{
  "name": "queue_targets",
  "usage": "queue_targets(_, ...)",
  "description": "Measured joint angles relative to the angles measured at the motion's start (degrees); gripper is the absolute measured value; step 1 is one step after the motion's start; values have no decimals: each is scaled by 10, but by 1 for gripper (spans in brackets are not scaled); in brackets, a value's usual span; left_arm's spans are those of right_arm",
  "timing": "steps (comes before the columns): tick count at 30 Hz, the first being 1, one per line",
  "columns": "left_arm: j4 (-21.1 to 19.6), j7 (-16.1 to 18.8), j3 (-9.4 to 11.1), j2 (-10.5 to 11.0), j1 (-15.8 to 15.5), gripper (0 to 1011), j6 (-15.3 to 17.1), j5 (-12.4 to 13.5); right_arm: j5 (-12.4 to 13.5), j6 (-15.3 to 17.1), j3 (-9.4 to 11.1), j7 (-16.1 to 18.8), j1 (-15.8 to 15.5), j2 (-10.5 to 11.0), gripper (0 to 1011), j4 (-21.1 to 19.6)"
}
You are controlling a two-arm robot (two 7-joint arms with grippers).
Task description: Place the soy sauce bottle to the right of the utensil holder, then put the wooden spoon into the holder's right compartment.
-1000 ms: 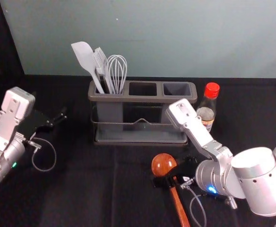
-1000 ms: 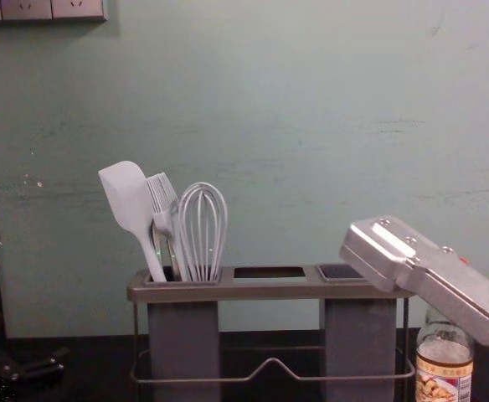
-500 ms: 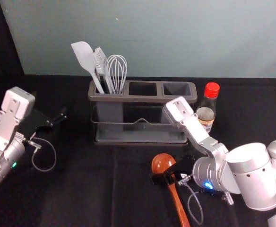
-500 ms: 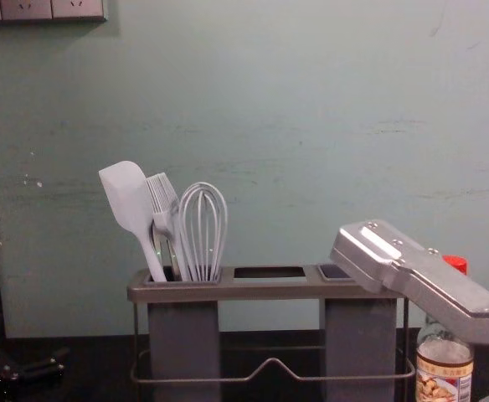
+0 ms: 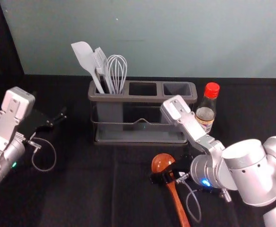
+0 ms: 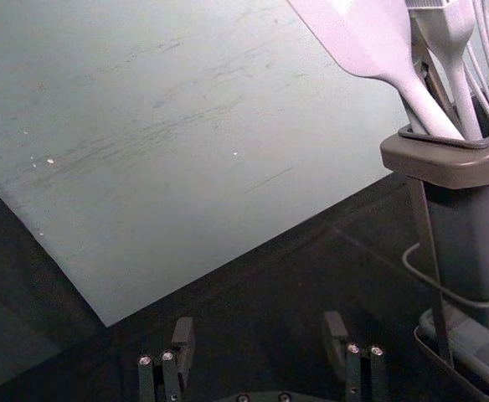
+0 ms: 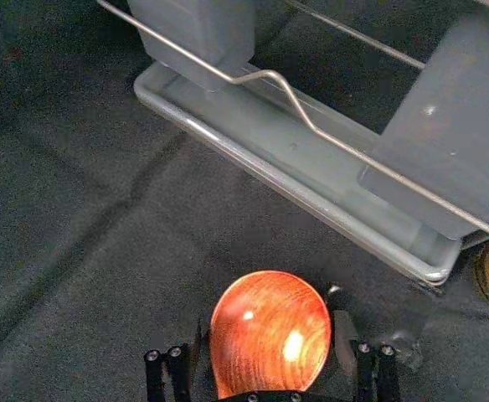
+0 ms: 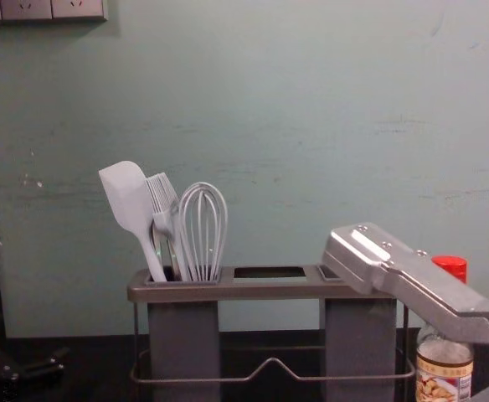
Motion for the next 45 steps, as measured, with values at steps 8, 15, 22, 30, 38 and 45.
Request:
queue_targets(8, 0, 0, 0, 0, 0, 1005, 0, 0, -9, -2, 0, 6, 4, -8, 1002, 10)
queue_targets(15, 0, 0, 0, 0, 0, 1005, 0, 0, -17, -5, 2, 11, 5, -12, 1003, 13)
queue_targets(22, 0, 0, 0, 0, 0, 1005, 0, 0, -24, -9, 6, 16, 3, -15, 1002, 14)
queue_targets(30, 0, 0, 0, 0, 0, 1005, 0, 0, -33, -9, 10, 24, 0, -17, 1002, 17)
queue_targets(38, 0, 0, 0, 0, 0, 1005, 0, 0, -40, -11, 17, 30, -5, -17, 954, 14)
queue_targets(45, 0, 0, 0, 0, 0, 1005, 0, 0, -45, -11, 24, 37, -10, -17, 849, 8)
